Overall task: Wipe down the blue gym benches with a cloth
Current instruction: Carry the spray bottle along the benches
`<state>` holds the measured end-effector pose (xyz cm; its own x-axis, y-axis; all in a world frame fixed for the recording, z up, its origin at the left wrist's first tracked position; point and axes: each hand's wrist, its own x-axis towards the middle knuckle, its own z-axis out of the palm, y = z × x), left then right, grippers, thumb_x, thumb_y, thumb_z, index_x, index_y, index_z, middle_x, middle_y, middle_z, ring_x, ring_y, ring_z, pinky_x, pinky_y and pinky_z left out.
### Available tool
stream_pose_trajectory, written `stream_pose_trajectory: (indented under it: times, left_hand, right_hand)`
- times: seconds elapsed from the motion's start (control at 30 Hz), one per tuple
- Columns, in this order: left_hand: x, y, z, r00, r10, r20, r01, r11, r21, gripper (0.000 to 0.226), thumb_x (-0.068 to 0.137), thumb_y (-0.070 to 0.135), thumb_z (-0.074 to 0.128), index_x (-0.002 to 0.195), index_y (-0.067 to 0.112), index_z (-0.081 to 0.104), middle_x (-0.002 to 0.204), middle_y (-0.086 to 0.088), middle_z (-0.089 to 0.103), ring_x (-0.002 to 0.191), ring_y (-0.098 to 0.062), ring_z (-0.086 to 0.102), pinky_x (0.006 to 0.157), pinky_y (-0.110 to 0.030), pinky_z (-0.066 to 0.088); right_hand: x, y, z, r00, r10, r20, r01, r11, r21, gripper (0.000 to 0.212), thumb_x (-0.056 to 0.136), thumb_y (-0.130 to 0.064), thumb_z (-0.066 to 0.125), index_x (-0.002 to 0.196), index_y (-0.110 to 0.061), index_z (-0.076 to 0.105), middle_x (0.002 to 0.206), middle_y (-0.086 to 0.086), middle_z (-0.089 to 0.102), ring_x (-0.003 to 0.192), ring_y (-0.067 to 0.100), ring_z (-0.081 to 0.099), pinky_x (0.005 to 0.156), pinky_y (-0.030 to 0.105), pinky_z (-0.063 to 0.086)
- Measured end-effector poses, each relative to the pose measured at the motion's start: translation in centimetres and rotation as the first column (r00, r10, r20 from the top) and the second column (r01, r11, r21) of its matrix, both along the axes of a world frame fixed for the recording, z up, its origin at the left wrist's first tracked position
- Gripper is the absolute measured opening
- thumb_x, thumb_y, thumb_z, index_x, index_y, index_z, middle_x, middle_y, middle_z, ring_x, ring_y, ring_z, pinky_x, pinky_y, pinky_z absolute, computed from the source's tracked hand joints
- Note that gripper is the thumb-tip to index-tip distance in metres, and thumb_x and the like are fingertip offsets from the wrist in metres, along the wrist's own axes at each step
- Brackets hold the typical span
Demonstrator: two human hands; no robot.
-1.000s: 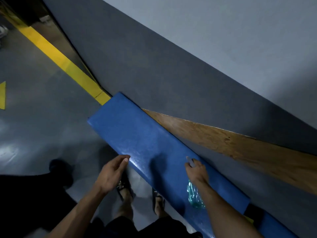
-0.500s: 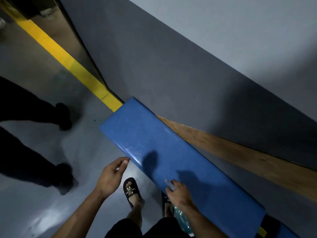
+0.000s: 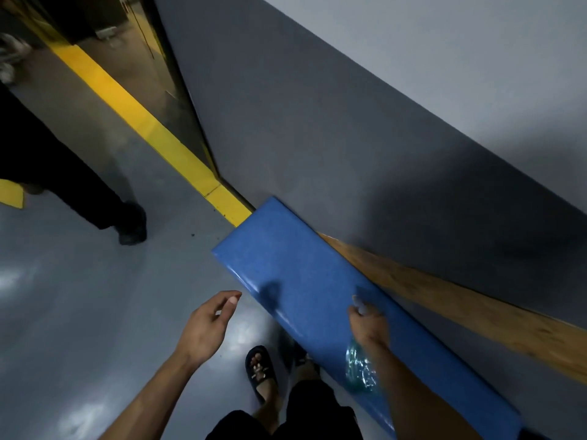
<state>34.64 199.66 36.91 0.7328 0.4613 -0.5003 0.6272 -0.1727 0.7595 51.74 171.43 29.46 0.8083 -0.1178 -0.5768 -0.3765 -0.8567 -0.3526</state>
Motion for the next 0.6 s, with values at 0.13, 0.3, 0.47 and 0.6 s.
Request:
stream_pose_trajectory:
  times: [0.13,0.3,0.47,0.6]
  left_hand:
    - [0.5,1.9,-0.1,1.0,0.012,0.011,-0.012,1.0,0.005,0.024,0.098,0.047,0.044,0.111,0.041,0.064,0.115,0.02,0.065,0.11,-0.003,0.059,0.086,-0.016,0.04]
    - [2.2,3.9,-0.7,0.999,0.035,-0.002,-0.035,0.999,0.01,0.022,0.098,0.048,0.044,0.109,0.045,0.063,0.114,0.021,0.066,0.109,-0.002,0.059,0.086,-0.018,0.042]
    - [4.6,6.4,-0.5,0.999,0.041,-0.019,-0.04,0.998,0.039,0.023,0.099,0.045,0.045,0.111,0.041,0.064,0.114,0.021,0.065,0.109,-0.001,0.059,0.085,-0.016,0.041]
    - [6.1,8.5,-0.2,0.996,0.078,-0.041,-0.075,0.996,0.056,0.023,0.1,0.041,0.045,0.111,0.038,0.065,0.113,0.018,0.066,0.109,-0.003,0.059,0.083,-0.012,0.04]
  right_hand:
    - [1.9,1.3,0.1,1.0,0.014,-0.007,-0.014,1.0,0.0,0.019,0.087,-0.032,0.053,0.089,-0.016,0.064,0.091,0.006,0.068,0.078,0.026,0.061,0.067,0.029,0.047]
    - [-0.7,4.4,-0.8,0.964,0.26,-0.058,-0.259,0.965,0.036,0.008,0.086,-0.034,0.057,0.089,-0.029,0.062,0.096,-0.006,0.066,0.095,0.027,0.063,0.074,0.03,0.048]
    - [-3.9,9.0,-3.4,0.874,0.486,-0.017,-0.484,0.872,0.077,0.038,0.071,-0.048,0.046,0.079,-0.017,0.067,0.082,0.008,0.07,0.08,0.032,0.065,0.069,0.034,0.051]
    - [-2.6,11.9,-6.9,0.787,0.61,-0.092,-0.603,0.792,0.095,0.043,0.071,-0.05,0.043,0.081,-0.021,0.073,0.078,0.004,0.069,0.074,0.031,0.067,0.064,0.033,0.053]
